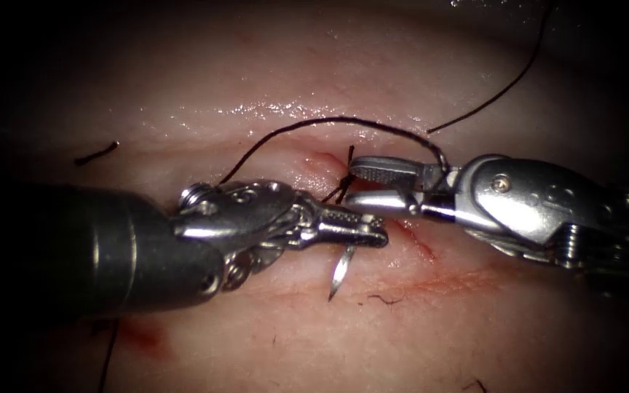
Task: Wound Closure
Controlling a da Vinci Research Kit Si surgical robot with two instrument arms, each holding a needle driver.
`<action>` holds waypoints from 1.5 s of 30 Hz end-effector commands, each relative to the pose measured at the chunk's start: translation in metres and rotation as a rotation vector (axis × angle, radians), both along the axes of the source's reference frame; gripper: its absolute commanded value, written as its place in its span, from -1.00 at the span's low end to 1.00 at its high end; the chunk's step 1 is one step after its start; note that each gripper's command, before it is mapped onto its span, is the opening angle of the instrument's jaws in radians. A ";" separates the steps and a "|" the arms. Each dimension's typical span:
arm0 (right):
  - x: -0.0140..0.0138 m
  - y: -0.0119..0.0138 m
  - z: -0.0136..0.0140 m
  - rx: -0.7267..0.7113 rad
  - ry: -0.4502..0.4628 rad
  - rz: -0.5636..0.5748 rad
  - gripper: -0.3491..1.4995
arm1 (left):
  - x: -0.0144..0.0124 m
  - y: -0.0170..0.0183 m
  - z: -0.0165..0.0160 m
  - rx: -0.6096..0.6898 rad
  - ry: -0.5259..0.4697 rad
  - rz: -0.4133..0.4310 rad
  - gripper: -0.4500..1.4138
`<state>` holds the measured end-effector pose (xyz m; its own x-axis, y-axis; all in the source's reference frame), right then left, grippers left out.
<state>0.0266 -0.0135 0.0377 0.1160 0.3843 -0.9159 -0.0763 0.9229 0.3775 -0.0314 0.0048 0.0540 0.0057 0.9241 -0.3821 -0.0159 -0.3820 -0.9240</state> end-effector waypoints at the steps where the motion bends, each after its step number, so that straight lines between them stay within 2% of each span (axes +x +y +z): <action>1: 0.0011 0.0002 0.0002 -0.001 -0.004 0.010 0.25 | -0.0004 0.0000 0.0005 -0.001 -0.002 -0.005 -1.00; 8: 0.0008 0.0008 -0.0001 -0.002 -0.010 0.075 0.38 | -0.0004 0.0000 0.0004 -0.002 -0.007 -0.020 -1.00; 14: 0.0006 0.0010 -0.0005 -0.001 -0.003 0.092 0.24 | -0.0004 -0.0001 0.0002 0.025 -0.049 -0.024 -1.00; 21: 0.0010 0.0009 -0.0006 -0.008 -0.012 0.156 -0.07 | -0.0001 0.0003 0.0000 0.047 -0.088 -0.038 -1.00; 22: 0.0011 0.0009 -0.0006 -0.003 -0.019 0.168 -0.22 | -0.0001 0.0003 0.0000 0.047 -0.090 -0.040 -1.00; 27: 0.0013 0.0007 -0.0009 -0.043 -0.040 0.182 -0.55 | -0.0001 0.0003 0.0000 0.053 -0.094 -0.040 -1.00; 29: 0.0014 0.0006 -0.0009 -0.066 -0.043 0.178 -0.77 | -0.0002 0.0002 -0.0001 0.053 -0.095 -0.040 -1.00; 30: 0.0014 0.0006 -0.0010 -0.078 -0.045 0.176 -1.00 | -0.0002 0.0002 -0.0001 0.053 -0.095 -0.039 -1.00; 38: 0.0009 0.0004 -0.0016 -0.118 -0.093 0.200 -1.00 | -0.0003 -0.0001 -0.0004 0.064 -0.102 -0.037 -1.00; 42: 0.0002 0.0006 -0.0019 -0.115 -0.100 0.222 -1.00 | -0.0006 -0.0004 -0.0008 0.092 -0.074 -0.007 -1.00; 44: -0.0002 0.0007 -0.0020 -0.113 -0.109 0.228 -1.00 | -0.0008 -0.0003 -0.0009 0.094 -0.059 -0.019 -0.19; 45: -0.0004 0.0008 -0.0020 -0.112 -0.113 0.230 -1.00 | -0.0009 -0.0001 -0.0010 0.086 -0.038 -0.039 0.33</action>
